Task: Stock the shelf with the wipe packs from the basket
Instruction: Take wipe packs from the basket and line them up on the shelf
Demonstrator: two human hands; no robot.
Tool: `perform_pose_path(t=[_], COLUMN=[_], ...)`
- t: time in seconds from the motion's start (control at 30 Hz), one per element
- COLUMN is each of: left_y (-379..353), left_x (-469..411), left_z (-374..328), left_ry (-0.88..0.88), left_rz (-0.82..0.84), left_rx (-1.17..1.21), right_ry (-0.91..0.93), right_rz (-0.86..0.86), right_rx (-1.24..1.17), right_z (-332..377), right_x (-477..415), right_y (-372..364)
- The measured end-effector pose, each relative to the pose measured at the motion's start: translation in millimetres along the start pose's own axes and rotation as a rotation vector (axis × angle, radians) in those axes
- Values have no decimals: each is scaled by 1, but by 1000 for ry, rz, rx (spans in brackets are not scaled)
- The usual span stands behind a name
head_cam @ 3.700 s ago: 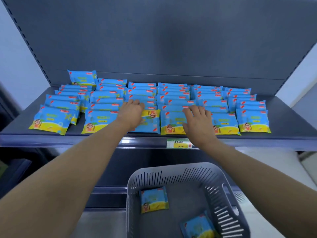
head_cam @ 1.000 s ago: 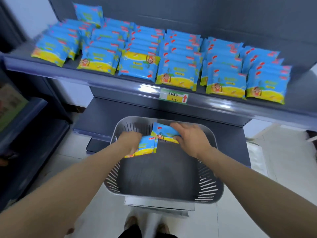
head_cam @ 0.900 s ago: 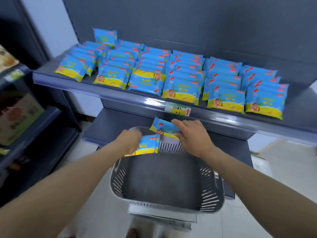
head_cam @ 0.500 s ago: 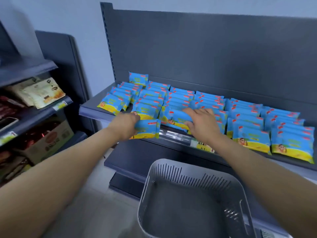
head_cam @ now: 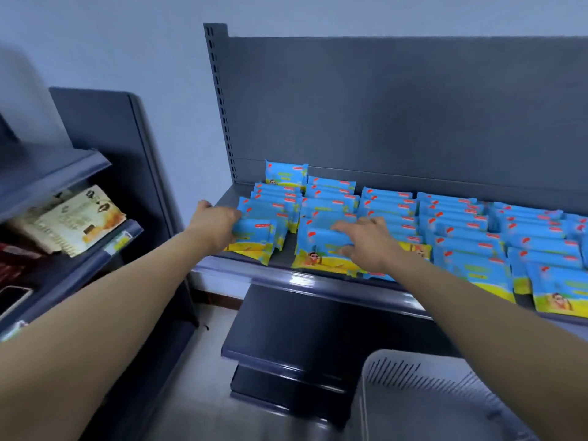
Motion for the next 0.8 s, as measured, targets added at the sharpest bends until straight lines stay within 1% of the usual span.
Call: perform_pose_path(t=[0.1,0.23,0.4,0.47,0.57,0.67,0.8], left_y=[-23,-48,-68,-70,-65,-62,-64], left_x=[-14,-31,-42,-45,-52,-58,-63], left_z=[7,5,0,1,2,-6,-12], left_ry=[-40,-91,-147,-144,-106,-98,-77], left_rz=[39,113,144,112,12,-70,-107], left_rx=[-5,77,99,117,153,149,175], right_ry=[-31,-75,-87,-72,-43,-80,-138], right_rz=[76,175,250,239,157,91,14], right_rx=[28,27,99,152,231,261,270], right_z=[8,9,15,18,17,10,1], right_x=[-10,-20,-25,-29,-38,-47,-56], right_y=[-16,-22,-30,-30,-30,-33,-34])
Point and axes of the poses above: each hand's wrist, its own x-axis away from the middle knuckle, its own y-axis out of the back of the hand, z = x × y, the point moved 7 cm from there along -x, towards the middle knuckle, and after that the axes turned 12 degrees about -z, right-handed, at the moved point
